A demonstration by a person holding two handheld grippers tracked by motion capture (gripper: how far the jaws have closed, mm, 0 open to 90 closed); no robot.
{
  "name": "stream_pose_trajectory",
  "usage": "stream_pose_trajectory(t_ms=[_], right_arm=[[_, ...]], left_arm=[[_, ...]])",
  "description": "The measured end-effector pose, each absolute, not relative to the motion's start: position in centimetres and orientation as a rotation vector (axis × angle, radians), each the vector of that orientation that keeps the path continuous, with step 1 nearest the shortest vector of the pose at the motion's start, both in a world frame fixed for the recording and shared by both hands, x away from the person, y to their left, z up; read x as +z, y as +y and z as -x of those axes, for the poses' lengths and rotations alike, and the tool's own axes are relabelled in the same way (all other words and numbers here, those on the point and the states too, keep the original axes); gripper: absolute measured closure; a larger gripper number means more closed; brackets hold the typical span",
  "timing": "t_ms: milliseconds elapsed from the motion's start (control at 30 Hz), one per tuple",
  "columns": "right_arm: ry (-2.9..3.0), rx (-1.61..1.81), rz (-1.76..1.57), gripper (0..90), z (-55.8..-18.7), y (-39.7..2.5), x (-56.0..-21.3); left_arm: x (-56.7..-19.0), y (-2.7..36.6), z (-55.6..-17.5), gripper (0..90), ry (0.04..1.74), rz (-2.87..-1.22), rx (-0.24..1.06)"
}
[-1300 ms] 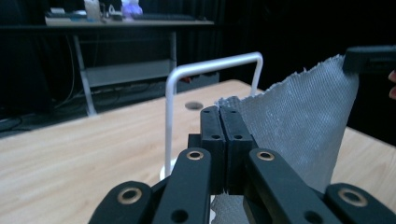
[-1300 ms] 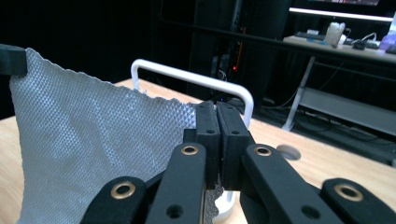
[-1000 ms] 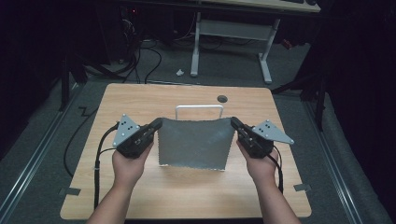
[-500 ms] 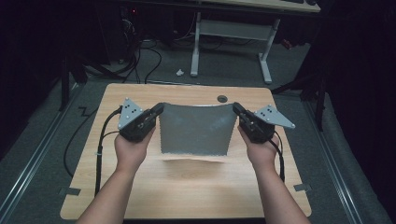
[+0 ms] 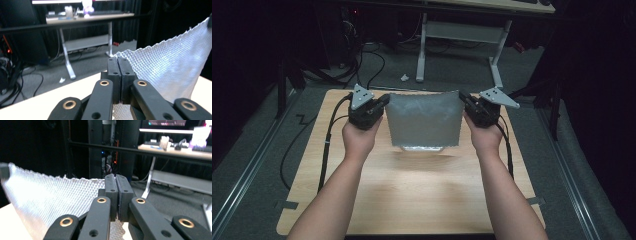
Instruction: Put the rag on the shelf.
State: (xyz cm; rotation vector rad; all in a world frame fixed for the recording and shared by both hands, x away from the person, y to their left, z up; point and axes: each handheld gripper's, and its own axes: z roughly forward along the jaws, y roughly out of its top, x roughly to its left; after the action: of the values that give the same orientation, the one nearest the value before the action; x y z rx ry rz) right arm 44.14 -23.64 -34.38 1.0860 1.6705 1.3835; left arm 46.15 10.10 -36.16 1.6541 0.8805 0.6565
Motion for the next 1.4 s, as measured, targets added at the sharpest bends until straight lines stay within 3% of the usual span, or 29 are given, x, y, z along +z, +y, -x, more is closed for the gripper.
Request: stream_pose_trajectory(t_ms=[467, 600, 1400], right_arm=[[1.773, 1.278, -1.137, 89.7, -47.5, -23.6, -37.4], [1.79, 1.268, -1.142, 89.6, -47.4, -23.6, -38.8], [1.884, 1.208, -1.143, 89.7, -46.1, -23.1, -43.2]], left_arm=[[-39.1, 10.0, -48.9, 89.1, 0.958, -1.739, 0.574], [-40.6, 10.1, -48.9, 89.0, 0.972, -1.771, 0.51], [-45.1, 9.7, -47.6, 89.0, 0.953, -1.812, 0.43]])
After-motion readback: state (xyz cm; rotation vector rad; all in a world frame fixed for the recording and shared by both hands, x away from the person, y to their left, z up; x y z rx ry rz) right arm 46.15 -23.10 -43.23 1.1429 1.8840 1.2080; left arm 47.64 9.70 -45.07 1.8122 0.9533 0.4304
